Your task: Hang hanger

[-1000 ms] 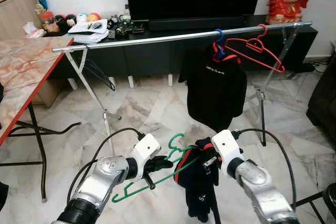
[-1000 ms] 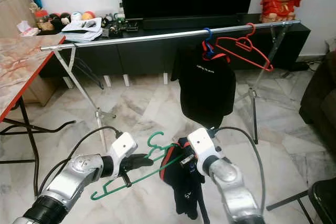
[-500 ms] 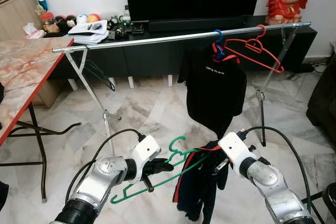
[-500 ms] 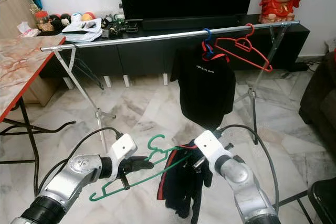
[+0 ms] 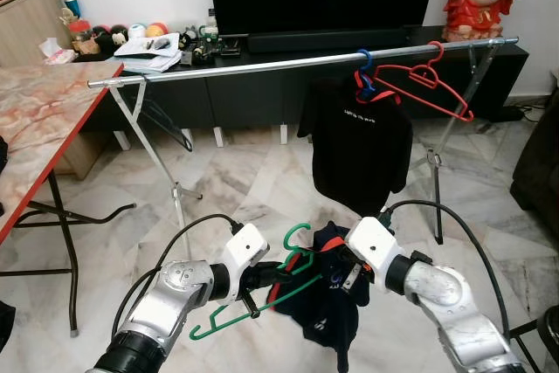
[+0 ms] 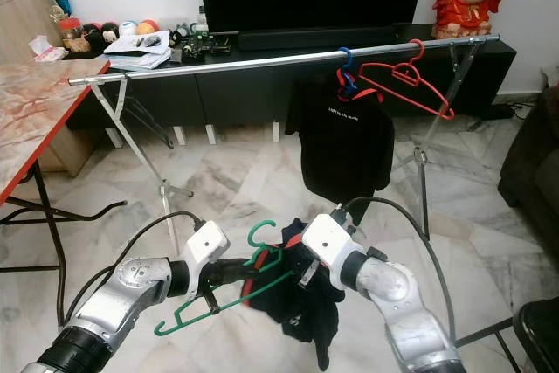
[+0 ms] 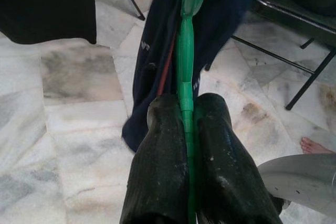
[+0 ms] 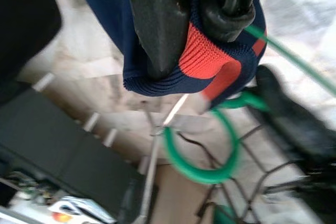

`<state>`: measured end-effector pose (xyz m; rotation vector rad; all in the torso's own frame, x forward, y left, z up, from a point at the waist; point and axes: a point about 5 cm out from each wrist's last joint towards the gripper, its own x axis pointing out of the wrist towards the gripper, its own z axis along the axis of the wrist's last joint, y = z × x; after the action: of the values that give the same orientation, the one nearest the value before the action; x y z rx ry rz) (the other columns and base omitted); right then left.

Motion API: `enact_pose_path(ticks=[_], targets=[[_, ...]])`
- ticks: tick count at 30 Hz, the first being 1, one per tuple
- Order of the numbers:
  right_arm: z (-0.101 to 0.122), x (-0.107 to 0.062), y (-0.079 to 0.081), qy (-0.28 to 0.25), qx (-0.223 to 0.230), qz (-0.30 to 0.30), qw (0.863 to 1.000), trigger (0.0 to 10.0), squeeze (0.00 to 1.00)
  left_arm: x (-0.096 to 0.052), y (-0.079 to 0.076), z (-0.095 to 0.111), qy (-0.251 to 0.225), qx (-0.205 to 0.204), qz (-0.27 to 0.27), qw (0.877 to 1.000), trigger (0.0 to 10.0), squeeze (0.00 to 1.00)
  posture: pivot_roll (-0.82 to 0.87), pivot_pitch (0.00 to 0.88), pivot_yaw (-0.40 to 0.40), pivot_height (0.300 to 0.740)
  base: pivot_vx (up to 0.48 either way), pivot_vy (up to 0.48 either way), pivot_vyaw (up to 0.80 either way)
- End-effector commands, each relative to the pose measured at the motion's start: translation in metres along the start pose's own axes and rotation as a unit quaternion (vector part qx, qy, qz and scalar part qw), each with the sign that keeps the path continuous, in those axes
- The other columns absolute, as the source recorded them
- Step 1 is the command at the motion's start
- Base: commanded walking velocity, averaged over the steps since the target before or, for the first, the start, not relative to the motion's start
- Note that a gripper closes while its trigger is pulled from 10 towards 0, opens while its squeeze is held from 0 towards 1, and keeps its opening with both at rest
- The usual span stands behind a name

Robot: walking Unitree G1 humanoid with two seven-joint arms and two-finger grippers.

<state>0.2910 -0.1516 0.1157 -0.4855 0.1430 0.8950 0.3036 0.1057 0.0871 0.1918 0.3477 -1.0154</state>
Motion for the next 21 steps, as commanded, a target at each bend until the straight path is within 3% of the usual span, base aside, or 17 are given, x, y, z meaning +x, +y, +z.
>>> enact_pose_path(ticks=[1, 5, 7, 8, 10, 14, 21], targets=[[0.019, 0.000, 0.011, -0.046, -0.009, 0.050, 0.998, 10.0, 0.00, -0.001, 0.002, 0.003, -0.005, 0.002, 0.007, 1.000, 10.0, 0.00, -0.06, 0.031, 0.053, 0.740, 0.000, 0.000, 0.00], [0.020, -0.004, 0.012, -0.045, -0.014, 0.061, 0.997, 10.0, 0.00, 0.000, 0.001, 0.004, -0.010, 0.002, 0.008, 1.000, 10.0, 0.00, -0.06, 0.032, 0.052, 0.740, 0.000, 0.000, 0.00], [0.008, -0.002, -0.001, 0.001, -0.021, 0.005, 1.000, 10.0, 0.00, 0.000, 0.001, 0.004, -0.010, 0.001, 0.008, 1.000, 10.0, 0.00, -0.06, 0.034, 0.054, 0.740, 0.000, 0.000, 0.00], [-0.013, -0.003, -0.023, 0.078, -0.042, -0.076, 0.993, 10.0, 0.00, -0.001, 0.001, 0.003, -0.008, 0.001, 0.008, 1.000, 10.0, 0.00, -0.06, 0.034, 0.054, 0.740, 0.000, 0.000, 0.00], [-0.024, -0.007, -0.034, 0.119, -0.063, -0.118, 0.984, 10.0, 0.00, -0.002, 0.002, 0.003, -0.007, 0.001, 0.008, 1.000, 10.0, 0.00, -0.06, 0.035, 0.054, 0.740, 0.000, 0.000, 0.00], [-0.016, -0.008, -0.039, 0.088, -0.046, -0.133, 0.986, 10.0, 0.00, -0.004, 0.004, 0.002, -0.006, 0.001, 0.013, 1.000, 10.0, 0.00, -0.06, 0.036, 0.053, 0.740, 0.000, 0.000, 0.00], [0.002, -0.004, -0.025, 0.019, -0.034, -0.075, 0.996, 10.0, 0.00, -0.001, -0.001, 0.004, -0.014, -0.004, -0.003, 1.000, 10.0, 0.00, -0.06, 0.036, 0.053, 0.740, 0.000, 0.000, 0.00]])
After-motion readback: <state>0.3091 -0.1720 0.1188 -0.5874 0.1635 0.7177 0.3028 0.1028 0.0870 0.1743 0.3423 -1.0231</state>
